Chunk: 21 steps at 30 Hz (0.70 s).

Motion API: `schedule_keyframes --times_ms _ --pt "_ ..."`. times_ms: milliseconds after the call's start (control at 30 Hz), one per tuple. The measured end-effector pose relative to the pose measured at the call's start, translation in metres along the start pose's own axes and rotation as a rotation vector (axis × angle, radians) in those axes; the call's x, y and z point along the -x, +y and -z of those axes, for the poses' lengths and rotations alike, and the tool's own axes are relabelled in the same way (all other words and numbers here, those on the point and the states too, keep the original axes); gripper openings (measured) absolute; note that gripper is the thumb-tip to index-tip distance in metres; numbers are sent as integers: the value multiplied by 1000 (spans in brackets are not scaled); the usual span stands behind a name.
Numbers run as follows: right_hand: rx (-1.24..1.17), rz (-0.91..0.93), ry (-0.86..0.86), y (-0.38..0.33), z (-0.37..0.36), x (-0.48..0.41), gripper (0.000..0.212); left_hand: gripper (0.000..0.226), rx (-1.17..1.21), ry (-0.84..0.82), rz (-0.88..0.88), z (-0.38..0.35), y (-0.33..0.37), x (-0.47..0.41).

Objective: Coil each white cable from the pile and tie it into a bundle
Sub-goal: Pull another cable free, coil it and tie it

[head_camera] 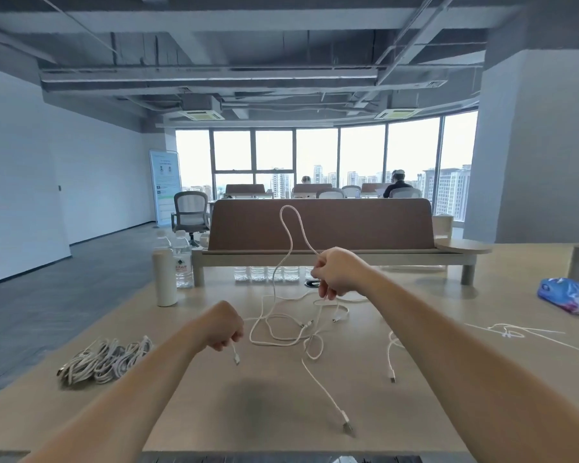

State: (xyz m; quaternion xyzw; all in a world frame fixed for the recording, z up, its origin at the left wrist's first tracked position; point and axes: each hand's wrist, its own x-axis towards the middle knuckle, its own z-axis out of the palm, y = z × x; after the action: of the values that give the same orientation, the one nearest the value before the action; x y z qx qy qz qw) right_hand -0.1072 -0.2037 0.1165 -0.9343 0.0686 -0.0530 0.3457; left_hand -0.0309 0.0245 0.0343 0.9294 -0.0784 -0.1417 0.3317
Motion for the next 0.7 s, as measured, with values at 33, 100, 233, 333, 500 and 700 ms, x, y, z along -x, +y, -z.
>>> schedule_keyframes --times_ms 33,100,233,333,500,700 --pt "11 -4 1 0 1 4 10 32 -26 -9 2 -2 -3 2" --pt "23 -4 8 1 3 8 16 34 33 -13 40 -5 -9 1" --pt "-18 18 74 5 7 10 26 26 193 15 88 -5 -4 3" --pt "-28 -10 88 11 8 3 23 14 322 152 -27 9 12 9" --pt "132 16 138 24 6 -9 21 33 655 264 -295 36 56 37" --pt "225 22 149 26 3 -16 16 73 324 -7 -468 33 112 84"
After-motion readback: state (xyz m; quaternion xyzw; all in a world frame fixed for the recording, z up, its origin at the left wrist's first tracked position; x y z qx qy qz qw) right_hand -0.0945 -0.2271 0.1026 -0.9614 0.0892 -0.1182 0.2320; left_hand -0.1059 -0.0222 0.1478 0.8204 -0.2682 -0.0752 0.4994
